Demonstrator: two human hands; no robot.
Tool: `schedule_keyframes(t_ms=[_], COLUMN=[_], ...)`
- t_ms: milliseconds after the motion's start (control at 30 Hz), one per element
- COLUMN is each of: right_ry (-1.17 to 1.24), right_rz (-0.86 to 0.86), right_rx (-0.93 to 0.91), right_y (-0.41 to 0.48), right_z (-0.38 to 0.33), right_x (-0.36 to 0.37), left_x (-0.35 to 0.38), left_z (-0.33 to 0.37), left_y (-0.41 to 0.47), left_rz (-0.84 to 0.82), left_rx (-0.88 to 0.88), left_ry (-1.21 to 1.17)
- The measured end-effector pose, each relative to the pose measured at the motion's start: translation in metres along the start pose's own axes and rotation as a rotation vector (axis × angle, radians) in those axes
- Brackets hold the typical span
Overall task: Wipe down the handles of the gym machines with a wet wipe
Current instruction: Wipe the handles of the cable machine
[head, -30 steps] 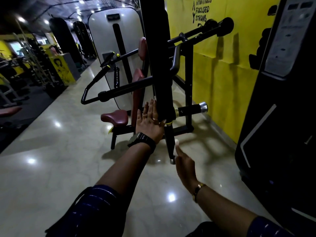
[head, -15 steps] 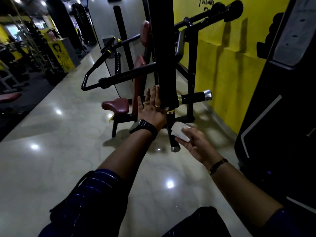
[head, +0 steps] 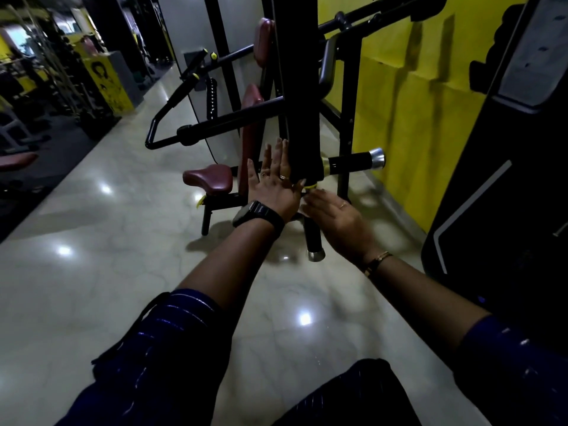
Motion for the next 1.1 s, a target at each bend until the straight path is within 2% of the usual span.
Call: schedule_keyframes(t_ms=[167, 300, 333, 500, 633, 800, 1000, 1100], right_ry=[-0.166, -0.36, -0.36, -0.359, -0.458, -0.569, -0.617, -0.603], right_rz=[-0.317, -0.664, -0.668, -0.462, -0.551, -0.761, -0.789, -0.736], right_rx=[-0.184, -0.355, -0.363, -0.257, -0.32, -0.372, -0.36, -0.372], right_y=[-0.046, -0.091, -0.086, -0.022, -0.017, -0.081, -0.079, -0.076], right_z=[0.002, -0.021, -0.024, -0.009, -0.005, -0.013, -0.009, -0.012], right_x=[0.034, 0.054, 0.055, 0.043, 0.045, 0.06, 0.066, 0.074], left_x=[-0.002, -0.006, -0.007, -0.004, -0.003, -0.004, -0.005, -0.004], left_z=[0.0, 0.001, 0.0, -0.001, 0.0, -0.001, -0.001, -0.001], left_y=[-0.001, -0.002, -0.002, -0.001, -0.001, 0.0, 0.0, -0.001], left_rz=[0.001, 0.01, 0.016, 0.007, 0.002, -0.025, -0.017, -0.023], left_rx=[-0.005, -0.01, -0.014, -0.016, -0.002, -0.005, 0.005, 0.012], left_ry=[0.014, 0.008, 0.007, -0.014, -0.038, -0.034, -0.047, -0.058])
Point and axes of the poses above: each hand's wrist, its own y-axis towards the middle knuckle, its own x-axis out of the palm, z = x × y, the point moved 4 cm from there along y, towards the middle knuckle, and after that the axes turned 7 degrees about y, right-handed, at the moved point
